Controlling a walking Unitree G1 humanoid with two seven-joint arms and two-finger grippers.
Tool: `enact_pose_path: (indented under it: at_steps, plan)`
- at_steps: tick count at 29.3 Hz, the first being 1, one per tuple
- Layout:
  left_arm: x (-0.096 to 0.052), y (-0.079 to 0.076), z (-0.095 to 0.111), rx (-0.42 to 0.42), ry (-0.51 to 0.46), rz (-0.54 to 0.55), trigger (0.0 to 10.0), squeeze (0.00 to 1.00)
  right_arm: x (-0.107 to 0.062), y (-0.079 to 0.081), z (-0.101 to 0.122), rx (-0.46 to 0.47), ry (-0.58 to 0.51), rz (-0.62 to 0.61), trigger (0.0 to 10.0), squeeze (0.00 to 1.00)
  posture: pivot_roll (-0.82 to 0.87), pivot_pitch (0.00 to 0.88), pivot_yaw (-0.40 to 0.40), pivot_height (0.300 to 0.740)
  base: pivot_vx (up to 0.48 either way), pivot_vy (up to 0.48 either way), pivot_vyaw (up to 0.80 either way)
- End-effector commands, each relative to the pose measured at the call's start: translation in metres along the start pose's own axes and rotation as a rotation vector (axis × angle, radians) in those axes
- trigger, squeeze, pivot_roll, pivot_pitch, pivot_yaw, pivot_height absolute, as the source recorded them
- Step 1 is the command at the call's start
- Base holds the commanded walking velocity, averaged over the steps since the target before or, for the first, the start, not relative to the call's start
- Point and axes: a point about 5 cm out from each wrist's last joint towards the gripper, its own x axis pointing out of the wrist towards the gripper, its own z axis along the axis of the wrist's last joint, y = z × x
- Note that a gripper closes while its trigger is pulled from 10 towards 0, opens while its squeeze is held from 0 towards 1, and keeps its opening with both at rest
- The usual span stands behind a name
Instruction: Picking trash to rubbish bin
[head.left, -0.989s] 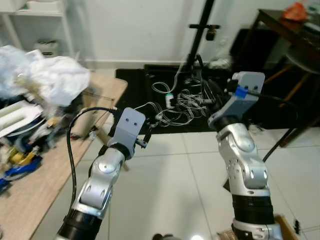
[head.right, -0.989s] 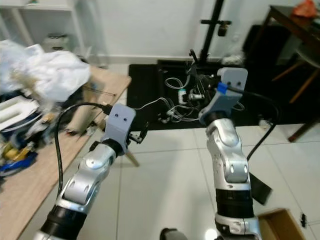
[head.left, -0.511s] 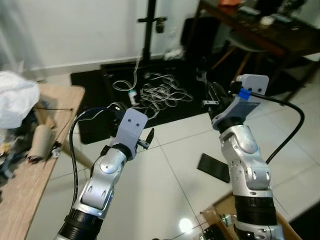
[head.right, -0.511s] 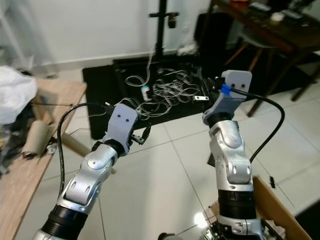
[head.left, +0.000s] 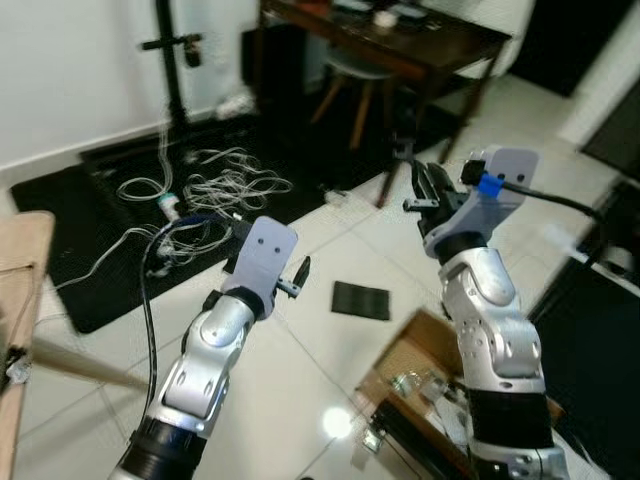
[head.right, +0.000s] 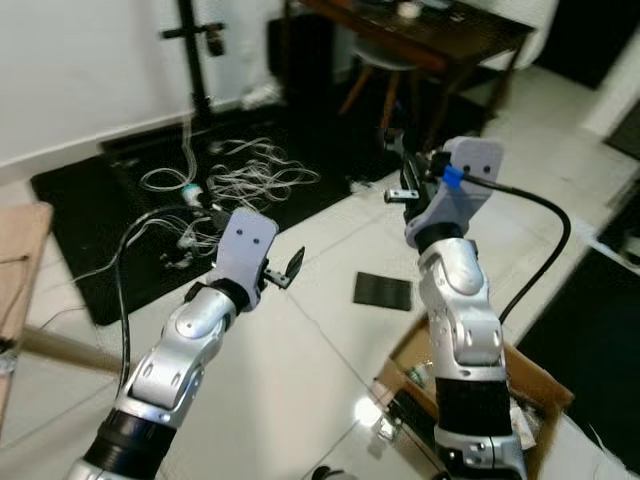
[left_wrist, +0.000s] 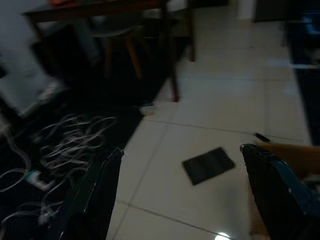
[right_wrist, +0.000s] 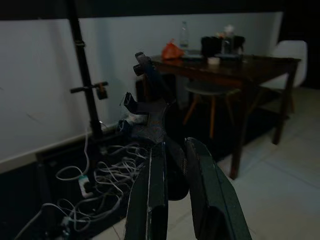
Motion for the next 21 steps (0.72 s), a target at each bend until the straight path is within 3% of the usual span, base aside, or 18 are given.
enact_pose_path:
  at_steps: [1, 21]
  plan:
    - [-0.0008, -0.0036, -0.0023, -0.002, 0.007, -0.014, 10.0, 0.00, -0.0027, -0.0033, -0.0015, -0.002, 0.004, -0.012, 10.0, 0.00, -0.05, 0.127, -0.060, 0.740, 0.000, 0.000, -0.80]
    - [0.0017, -0.0053, -0.0009, -0.001, -0.008, -0.023, 10.0, 0.00, -0.0040, -0.0035, -0.0045, -0.011, 0.012, -0.006, 10.0, 0.00, -0.05, 0.099, -0.062, 0.740, 0.000, 0.000, -0.80]
